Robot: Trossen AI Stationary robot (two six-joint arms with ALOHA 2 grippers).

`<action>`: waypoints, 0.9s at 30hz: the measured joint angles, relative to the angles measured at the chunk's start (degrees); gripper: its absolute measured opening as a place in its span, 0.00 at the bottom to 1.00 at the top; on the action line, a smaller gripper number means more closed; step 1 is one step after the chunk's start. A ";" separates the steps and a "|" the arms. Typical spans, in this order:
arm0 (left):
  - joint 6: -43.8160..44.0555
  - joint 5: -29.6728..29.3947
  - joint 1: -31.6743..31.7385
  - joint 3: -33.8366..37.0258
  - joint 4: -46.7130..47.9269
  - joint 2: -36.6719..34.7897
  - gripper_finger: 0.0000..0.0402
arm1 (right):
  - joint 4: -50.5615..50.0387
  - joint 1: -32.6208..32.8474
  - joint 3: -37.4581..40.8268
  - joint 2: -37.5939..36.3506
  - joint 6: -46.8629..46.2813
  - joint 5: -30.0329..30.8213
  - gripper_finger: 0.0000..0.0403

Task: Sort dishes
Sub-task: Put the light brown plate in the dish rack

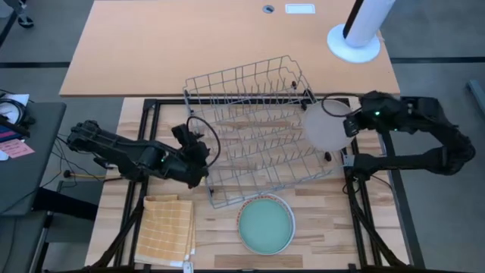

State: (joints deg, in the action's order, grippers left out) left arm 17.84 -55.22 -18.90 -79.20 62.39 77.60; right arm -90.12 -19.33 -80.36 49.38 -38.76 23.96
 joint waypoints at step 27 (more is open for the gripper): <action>-41.71 51.44 33.76 -4.63 -85.70 23.85 0.59 | 1.11 0.20 3.02 3.82 -1.07 9.62 0.05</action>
State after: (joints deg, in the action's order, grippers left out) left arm -23.87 -3.79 14.87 -83.83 -23.32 101.45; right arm -89.01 -19.13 -77.34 53.21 -39.83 33.58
